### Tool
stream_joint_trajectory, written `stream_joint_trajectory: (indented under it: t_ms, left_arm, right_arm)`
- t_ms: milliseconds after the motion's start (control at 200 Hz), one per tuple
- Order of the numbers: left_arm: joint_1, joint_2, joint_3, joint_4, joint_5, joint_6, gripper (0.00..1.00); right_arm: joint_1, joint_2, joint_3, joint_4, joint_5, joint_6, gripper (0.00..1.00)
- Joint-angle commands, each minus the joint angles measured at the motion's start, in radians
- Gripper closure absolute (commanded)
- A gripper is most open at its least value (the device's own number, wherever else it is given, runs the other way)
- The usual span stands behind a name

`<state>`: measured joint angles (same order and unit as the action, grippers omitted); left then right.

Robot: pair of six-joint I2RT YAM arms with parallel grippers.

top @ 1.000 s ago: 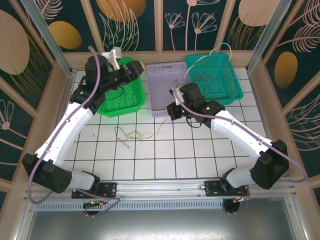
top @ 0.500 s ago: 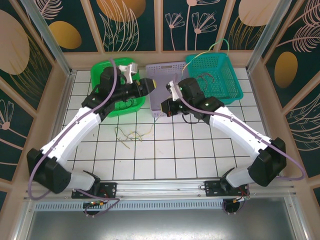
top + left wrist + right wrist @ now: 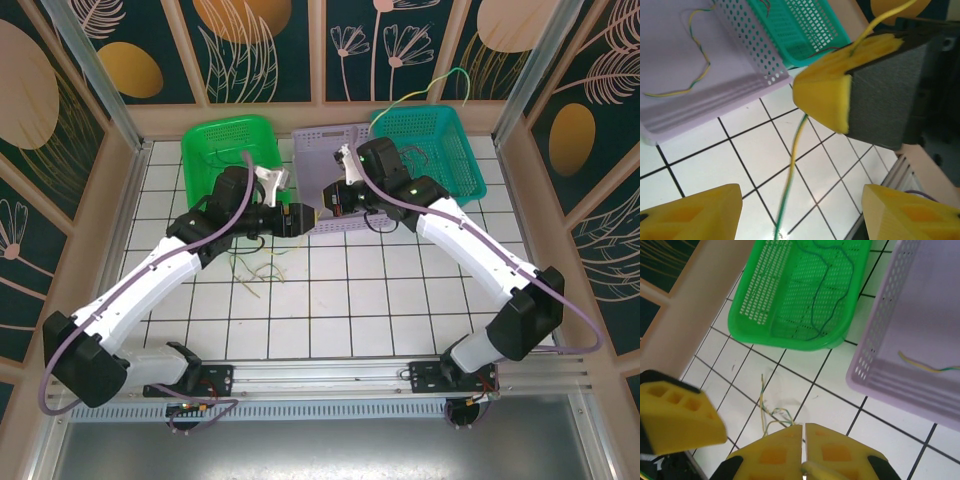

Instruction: Untangle the cables

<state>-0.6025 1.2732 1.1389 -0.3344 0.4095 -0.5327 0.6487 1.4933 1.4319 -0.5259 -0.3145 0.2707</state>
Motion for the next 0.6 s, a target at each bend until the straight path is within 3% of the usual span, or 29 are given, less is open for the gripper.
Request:
stream_joint_trajectory:
  t_ms: [0, 280, 345, 400, 440, 581, 596]
  left_arm:
    - [-0.011, 0.020, -0.021, 0.042, -0.035, 0.080, 0.36]
    - [-0.059, 0.067, -0.034, 0.092, -0.062, 0.100, 0.42]
    - [-0.060, 0.075, -0.026, 0.099, -0.078, 0.096, 0.54]
    - [-0.061, 0.083, -0.018, 0.099, -0.108, 0.089, 0.78]
    - [-0.062, 0.082, -0.016, 0.105, -0.114, 0.083, 1.00]
    - [-0.062, 0.049, -0.048, 0.127, -0.117, 0.050, 1.00]
    - [-0.061, 0.048, -0.049, 0.123, -0.115, 0.048, 1.00]
  right_arm:
    - [-0.004, -0.003, 0.051, -0.025, -0.078, 0.022, 1.00]
    - [-0.001, -0.011, 0.070, -0.032, -0.143, 0.072, 1.00]
    - [0.000, -0.021, 0.057, -0.024, -0.148, 0.083, 1.00]
    - [0.000, -0.030, 0.043, -0.012, -0.156, 0.090, 1.00]
    - [-0.001, -0.037, 0.035, -0.007, -0.158, 0.097, 1.00]
    - [-0.035, -0.058, 0.018, 0.014, -0.150, 0.155, 1.00]
    - [-0.045, -0.061, 0.017, 0.022, -0.150, 0.164, 0.96]
